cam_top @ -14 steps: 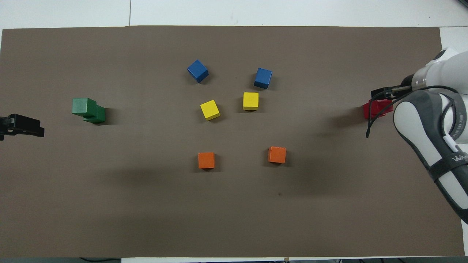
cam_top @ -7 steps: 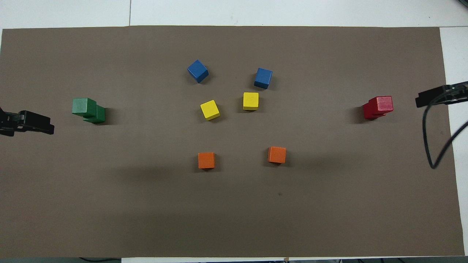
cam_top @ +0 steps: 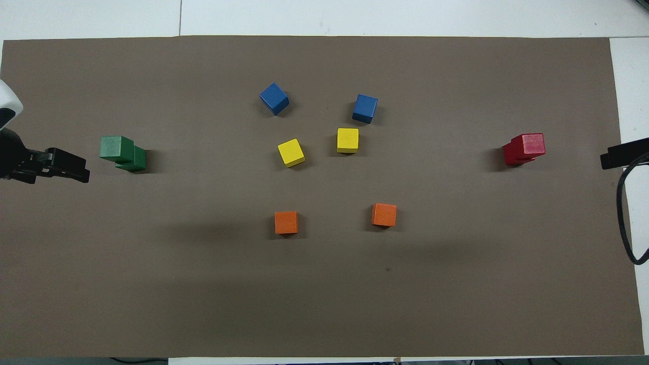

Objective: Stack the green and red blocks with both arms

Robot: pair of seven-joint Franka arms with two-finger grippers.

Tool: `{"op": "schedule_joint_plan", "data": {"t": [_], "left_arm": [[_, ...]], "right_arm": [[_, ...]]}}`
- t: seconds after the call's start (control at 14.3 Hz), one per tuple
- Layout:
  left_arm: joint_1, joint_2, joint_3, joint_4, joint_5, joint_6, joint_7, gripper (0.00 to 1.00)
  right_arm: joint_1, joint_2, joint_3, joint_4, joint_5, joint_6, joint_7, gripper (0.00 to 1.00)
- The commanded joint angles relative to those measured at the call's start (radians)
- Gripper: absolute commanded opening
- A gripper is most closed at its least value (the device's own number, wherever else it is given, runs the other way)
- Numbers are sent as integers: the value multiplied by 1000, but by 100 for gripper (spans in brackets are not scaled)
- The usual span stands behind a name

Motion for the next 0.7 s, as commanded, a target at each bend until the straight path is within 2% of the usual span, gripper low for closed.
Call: {"op": "schedule_joint_plan", "data": {"t": [0.0, 0.21, 0.63], "left_arm": [[-13, 12, 6, 29, 12, -29, -5, 100], [-13, 8, 6, 24, 14, -27, 1, 100], [-3, 1, 6, -2, 12, -19, 6, 100]], "right_arm": [[-44, 9, 6, -5, 15, -3, 36, 100], [-51, 35, 5, -5, 17, -1, 36, 100], [-53, 35, 3, -8, 15, -4, 41, 100]]}}
